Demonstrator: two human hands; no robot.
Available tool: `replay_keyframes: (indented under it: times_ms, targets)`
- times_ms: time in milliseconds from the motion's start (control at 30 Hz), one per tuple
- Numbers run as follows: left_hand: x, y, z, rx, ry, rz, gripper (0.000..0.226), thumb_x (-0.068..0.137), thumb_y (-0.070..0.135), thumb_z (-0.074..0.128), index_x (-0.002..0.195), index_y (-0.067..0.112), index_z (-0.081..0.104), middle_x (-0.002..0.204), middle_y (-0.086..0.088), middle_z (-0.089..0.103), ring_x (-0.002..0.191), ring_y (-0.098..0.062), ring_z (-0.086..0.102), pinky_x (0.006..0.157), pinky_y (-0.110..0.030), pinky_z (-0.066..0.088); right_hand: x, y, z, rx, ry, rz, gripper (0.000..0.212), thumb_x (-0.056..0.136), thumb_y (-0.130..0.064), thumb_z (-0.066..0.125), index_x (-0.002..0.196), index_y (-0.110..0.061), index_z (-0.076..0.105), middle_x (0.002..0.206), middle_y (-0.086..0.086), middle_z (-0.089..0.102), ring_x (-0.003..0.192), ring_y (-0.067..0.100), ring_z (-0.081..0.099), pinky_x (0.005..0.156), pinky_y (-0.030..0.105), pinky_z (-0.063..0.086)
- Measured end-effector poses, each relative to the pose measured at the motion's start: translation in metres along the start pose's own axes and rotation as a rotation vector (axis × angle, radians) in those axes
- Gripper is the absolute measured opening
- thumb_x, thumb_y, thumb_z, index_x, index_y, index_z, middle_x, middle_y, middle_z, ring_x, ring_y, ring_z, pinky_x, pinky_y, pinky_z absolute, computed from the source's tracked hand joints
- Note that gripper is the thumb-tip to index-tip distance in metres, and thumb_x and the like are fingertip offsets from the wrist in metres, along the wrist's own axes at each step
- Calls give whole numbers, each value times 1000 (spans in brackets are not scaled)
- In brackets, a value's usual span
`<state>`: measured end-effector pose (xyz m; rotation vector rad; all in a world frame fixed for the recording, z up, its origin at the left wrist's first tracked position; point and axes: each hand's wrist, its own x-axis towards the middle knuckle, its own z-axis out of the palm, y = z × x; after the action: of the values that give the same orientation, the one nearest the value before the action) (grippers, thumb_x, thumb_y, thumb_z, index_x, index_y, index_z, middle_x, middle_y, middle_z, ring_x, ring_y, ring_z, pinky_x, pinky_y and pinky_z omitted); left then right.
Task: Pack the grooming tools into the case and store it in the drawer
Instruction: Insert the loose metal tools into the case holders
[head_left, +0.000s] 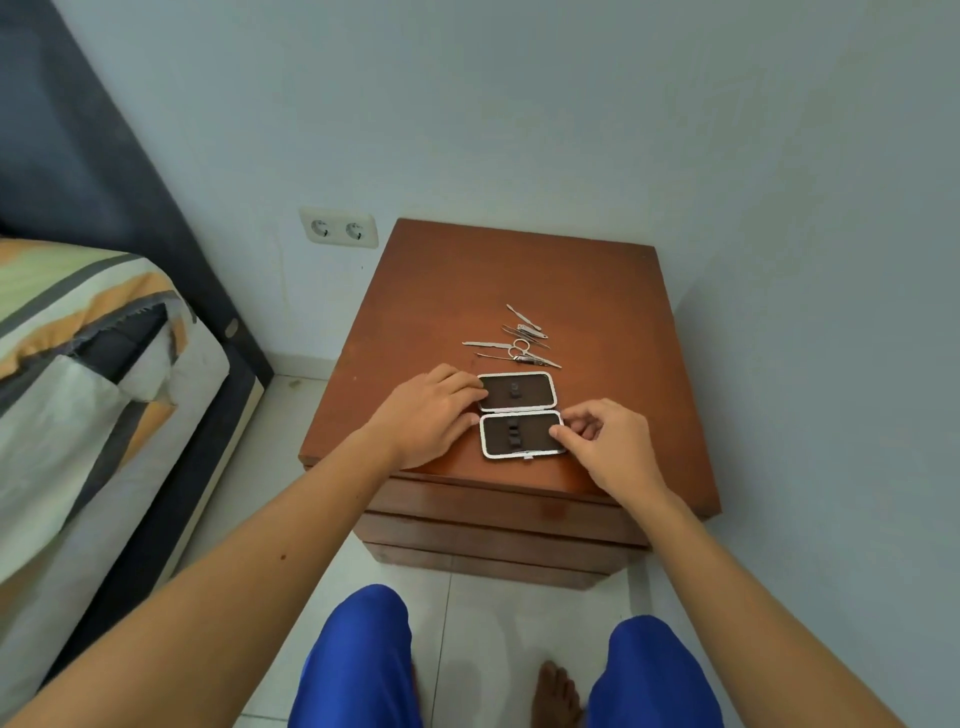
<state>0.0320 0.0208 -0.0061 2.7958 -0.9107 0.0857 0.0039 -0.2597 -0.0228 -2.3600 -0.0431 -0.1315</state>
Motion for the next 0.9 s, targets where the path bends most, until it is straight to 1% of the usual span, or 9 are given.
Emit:
replay_keyframes:
  times_ms: [100,167,233,333,433,533,667,800,900]
  targets:
    - [-14,0,3,10,26,78,45,106,47,46,130,16,68,133,-3,65,126,-26,55,97,-45,54,11,0,-6,-47,-25,42,9,83,-32,87,86,-25,82,78,-11,70,68,3,60,63,9,43]
    - [-22,2,5,-17,51,112,43,105,47,44,122,17,71,125,-3,67,121,-26,57,95,-44,54,21,-2,-8,-85,-45,39,8,83,-35,86,81,-29,81,76,-12,69,70,4,60,65,19,45]
    - [-27,6,7,-81,87,110,31,106,40,53,115,18,73,118,-1,69,118,-24,57,95,-41,53,32,-4,-7,-113,-69,23,9,83,-37,86,80,-29,81,78,-11,68,74,9,60,70,28,47]
    - [-30,13,11,-237,128,22,14,101,34,69,104,23,78,107,8,70,111,-16,54,92,-34,51,45,-11,-3,-163,-129,-22,9,85,-37,83,86,-28,83,85,-8,69,80,14,60,75,35,50]
    - [-26,14,14,-379,127,-110,12,93,36,79,102,27,80,103,12,71,108,-10,53,90,-35,51,56,-16,-1,-174,-174,-78,7,87,-34,82,85,-27,81,89,-7,70,83,15,60,79,38,52]
    - [-23,10,15,-468,121,-224,45,85,43,86,124,27,71,122,10,65,116,-8,52,99,-32,51,64,-18,1,-173,-202,-112,6,87,-33,82,85,-27,81,88,-8,67,81,13,59,78,37,51]
    - [-20,4,16,-435,38,-271,91,81,61,82,154,20,47,153,4,47,143,-11,36,121,-33,35,70,-16,7,-125,-198,-167,5,87,-30,82,83,-27,80,85,-12,64,74,7,57,74,35,51]
    - [-17,-4,22,-324,56,-254,107,76,85,67,158,21,42,161,2,42,152,-17,31,126,-39,26,76,-13,13,-47,-174,-203,5,85,-26,85,86,-22,83,84,-8,66,67,6,56,68,26,47]
    - [-14,-8,25,-302,85,-242,112,72,92,63,158,24,41,162,4,41,152,-17,31,126,-38,24,79,-10,18,-7,-164,-213,4,84,-25,85,86,-22,84,85,-9,67,66,6,54,64,15,41]
